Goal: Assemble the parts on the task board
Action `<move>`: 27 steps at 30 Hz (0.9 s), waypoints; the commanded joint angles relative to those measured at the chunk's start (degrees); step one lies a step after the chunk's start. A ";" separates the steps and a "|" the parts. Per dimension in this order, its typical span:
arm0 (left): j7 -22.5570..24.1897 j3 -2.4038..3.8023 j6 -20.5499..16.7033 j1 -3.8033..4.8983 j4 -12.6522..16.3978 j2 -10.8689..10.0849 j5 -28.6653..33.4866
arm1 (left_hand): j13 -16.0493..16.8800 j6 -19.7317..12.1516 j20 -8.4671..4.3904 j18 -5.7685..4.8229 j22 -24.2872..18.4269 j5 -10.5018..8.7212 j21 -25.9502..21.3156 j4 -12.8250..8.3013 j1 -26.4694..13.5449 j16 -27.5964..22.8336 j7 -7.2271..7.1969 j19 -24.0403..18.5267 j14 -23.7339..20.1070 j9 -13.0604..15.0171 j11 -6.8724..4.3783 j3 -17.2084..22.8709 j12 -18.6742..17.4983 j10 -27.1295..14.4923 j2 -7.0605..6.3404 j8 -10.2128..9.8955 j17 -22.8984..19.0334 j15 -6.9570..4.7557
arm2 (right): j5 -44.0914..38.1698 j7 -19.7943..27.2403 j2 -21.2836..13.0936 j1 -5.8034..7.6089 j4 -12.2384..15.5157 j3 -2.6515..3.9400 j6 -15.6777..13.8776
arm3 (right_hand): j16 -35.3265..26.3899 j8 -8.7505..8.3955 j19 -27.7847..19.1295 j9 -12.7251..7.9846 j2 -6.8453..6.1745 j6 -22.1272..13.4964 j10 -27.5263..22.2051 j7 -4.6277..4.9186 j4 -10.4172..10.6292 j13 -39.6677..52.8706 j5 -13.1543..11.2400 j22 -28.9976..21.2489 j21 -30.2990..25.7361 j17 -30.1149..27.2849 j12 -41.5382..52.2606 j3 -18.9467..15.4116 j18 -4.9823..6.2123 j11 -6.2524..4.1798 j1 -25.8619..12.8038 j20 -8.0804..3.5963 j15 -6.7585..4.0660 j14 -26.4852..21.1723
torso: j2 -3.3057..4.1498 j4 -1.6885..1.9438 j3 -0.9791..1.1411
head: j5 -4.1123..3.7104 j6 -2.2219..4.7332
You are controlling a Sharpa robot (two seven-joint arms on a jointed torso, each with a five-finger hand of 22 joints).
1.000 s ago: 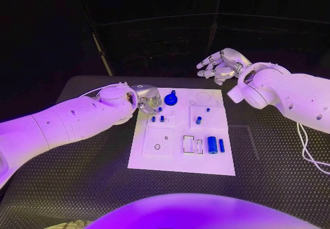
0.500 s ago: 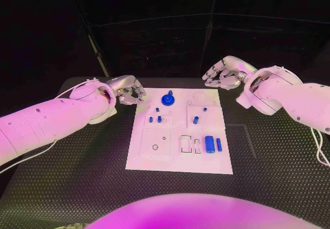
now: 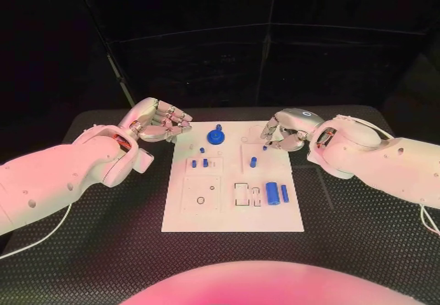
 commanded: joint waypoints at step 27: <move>8.23 0.08 0.69 -1.01 3.93 -1.14 22.98 | 0.23 0.45 0.14 0.24 -2.54 0.35 -2.87 -0.13 0.10 -3.01 0.37 -0.07 -0.53 -0.16 0.34 -1.09 0.09 0.30 0.82 -0.54 -2.18 0.18 | -11.84 -7.30 4.44 -1.47 -3.97 0.02 2.74 | 1.67 -2.60 1.11 0.18 -1.69 -1.84 -3.63 1.43 0.46 -5.20 -0.09 1.52 1.08 0.77 -2.56 2.27 -0.20 1.80 -0.31 1.46 1.36 0.95 | 0.13 -0.02 0.07 | -0.32 0.81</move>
